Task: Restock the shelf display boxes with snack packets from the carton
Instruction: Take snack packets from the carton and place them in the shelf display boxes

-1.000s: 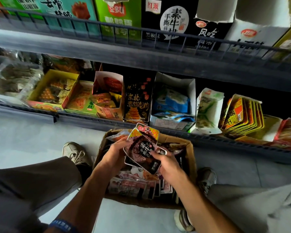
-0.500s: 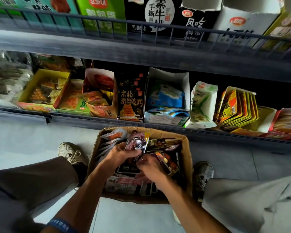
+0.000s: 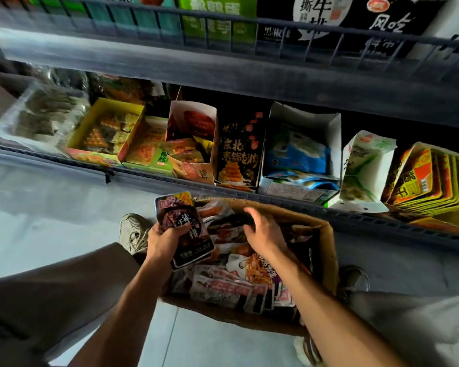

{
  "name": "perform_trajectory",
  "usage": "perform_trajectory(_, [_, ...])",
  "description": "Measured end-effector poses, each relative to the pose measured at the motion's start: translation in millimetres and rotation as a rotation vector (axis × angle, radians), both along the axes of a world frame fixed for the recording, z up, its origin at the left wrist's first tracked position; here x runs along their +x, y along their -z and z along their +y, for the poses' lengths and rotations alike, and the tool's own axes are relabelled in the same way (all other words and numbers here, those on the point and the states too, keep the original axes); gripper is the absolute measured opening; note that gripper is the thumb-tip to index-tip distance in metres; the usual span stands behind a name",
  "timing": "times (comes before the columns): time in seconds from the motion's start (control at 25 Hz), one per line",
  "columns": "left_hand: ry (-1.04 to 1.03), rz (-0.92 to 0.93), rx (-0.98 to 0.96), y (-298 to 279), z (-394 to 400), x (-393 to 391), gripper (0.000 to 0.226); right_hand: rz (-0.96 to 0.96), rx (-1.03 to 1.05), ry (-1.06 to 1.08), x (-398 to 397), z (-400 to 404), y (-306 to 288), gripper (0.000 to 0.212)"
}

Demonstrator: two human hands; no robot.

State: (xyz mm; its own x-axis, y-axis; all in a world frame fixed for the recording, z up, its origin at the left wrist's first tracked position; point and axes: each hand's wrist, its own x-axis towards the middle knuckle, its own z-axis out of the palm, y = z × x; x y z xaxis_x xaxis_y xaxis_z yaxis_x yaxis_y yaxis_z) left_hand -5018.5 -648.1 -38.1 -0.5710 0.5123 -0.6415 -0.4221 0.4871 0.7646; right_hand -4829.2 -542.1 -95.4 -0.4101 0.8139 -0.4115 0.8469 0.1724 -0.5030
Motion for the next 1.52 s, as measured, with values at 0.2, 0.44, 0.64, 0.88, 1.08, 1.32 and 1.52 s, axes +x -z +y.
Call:
perform_trajectory(0.2, [0.010, -0.063, -0.025, 17, -3, -9, 0.027, -0.042, -0.086, -0.106, -33, 13, 27, 0.046])
perform_trajectory(0.44, [-0.004, -0.095, -0.018, 25, 1, -11, 0.025, -0.347, -0.045, -0.254, -50, 14, 33, 0.041])
perform_trajectory(0.64, [-0.010, -0.140, -0.017, 25, -7, -12, 0.030, -0.386, 0.098, -0.252, -51, 9, 43, 0.040])
perform_trajectory(0.88, [-0.053, -0.147, -0.026, 25, -13, -17, 0.026, -0.337, 0.173, -0.357, -40, 3, 46, 0.055])
perform_trajectory(1.08, [-0.017, -0.139, -0.032, 30, -11, -15, 0.032, -0.320, 0.162, -0.335, -46, 2, 48, 0.035])
perform_trajectory(1.32, [-0.055, -0.144, -0.031, 28, -14, -17, 0.029, -0.078, 0.092, -0.221, -50, 1, 54, 0.026])
perform_trajectory(1.52, [-0.173, -0.130, -0.010, 19, -3, -20, 0.030, 0.162, -0.059, 0.067, -27, 13, 18, 0.021])
